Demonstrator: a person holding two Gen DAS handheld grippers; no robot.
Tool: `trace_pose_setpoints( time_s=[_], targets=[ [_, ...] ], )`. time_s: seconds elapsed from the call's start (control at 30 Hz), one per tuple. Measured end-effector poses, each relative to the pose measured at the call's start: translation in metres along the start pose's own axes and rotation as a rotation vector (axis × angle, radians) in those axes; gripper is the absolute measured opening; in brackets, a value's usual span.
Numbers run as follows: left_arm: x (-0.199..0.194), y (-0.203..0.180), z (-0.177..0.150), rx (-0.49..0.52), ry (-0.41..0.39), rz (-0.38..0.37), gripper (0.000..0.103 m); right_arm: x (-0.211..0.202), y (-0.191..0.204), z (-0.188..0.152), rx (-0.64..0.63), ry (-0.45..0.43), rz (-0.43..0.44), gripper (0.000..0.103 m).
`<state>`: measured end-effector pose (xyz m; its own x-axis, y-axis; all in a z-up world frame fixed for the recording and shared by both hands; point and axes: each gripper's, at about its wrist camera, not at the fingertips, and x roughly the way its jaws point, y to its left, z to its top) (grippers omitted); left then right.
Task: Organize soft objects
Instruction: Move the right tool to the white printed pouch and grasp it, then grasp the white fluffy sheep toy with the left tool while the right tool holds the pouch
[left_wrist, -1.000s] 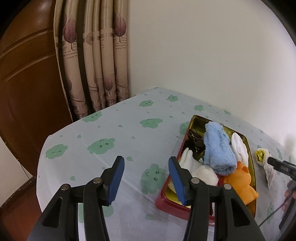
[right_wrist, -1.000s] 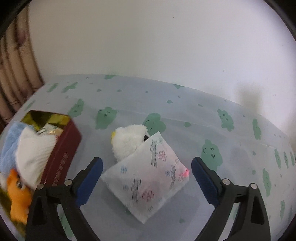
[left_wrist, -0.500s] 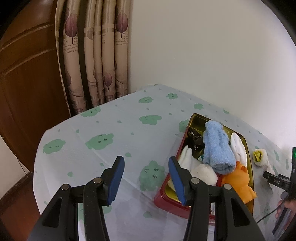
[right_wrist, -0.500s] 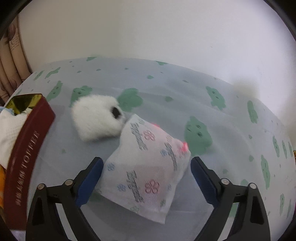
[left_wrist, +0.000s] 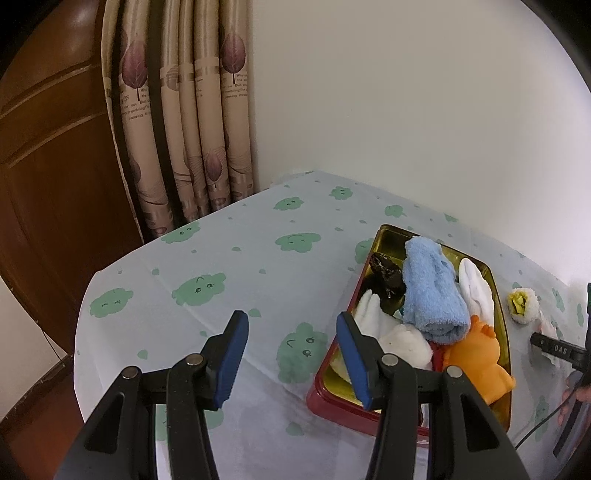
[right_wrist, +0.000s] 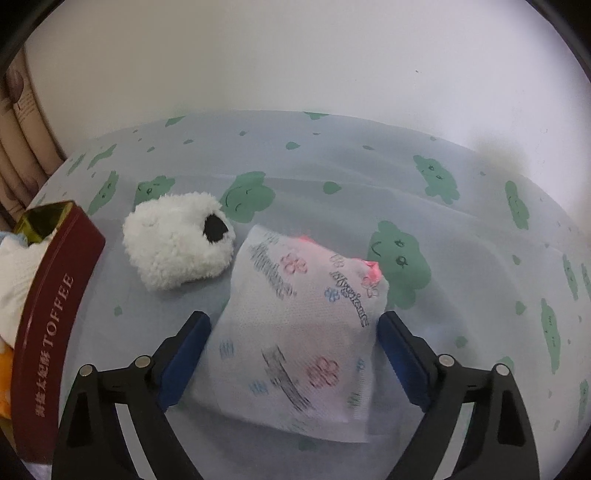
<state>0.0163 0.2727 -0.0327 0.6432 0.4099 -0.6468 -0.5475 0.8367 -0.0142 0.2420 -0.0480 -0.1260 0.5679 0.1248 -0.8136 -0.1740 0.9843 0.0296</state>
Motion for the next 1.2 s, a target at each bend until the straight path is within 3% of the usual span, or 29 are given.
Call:
trace_pose_setpoints(
  time_s=[0.13, 0.2, 0.3, 0.4, 0.77, 1.2],
  targets=[
    [-0.002, -0.004, 0.0, 0.015, -0.011, 0.004, 0.051, 0.001, 0.0, 0.001, 0.023, -0.024, -0.017, 0.073],
    [-0.003, -0.006, 0.0, 0.024, -0.013, 0.002, 0.051, -0.003, 0.001, -0.001, -0.005, -0.044, -0.021, 0.049],
    [-0.006, -0.008, 0.001, 0.031, -0.023, -0.014, 0.051, -0.009, -0.005, -0.006, -0.03, -0.051, -0.005, 0.034],
    [-0.008, -0.013, 0.0, 0.056, -0.033, -0.009, 0.051, -0.015, -0.012, -0.011, -0.032, -0.051, 0.014, 0.024],
    [-0.024, -0.048, -0.005, 0.149, -0.027, -0.103, 0.051, -0.047, -0.064, -0.044, -0.029, -0.071, -0.002, 0.022],
    [-0.04, -0.161, 0.004, 0.239, 0.1, -0.425, 0.051, -0.059, -0.115, -0.075, -0.081, -0.089, -0.081, 0.022]
  ],
)
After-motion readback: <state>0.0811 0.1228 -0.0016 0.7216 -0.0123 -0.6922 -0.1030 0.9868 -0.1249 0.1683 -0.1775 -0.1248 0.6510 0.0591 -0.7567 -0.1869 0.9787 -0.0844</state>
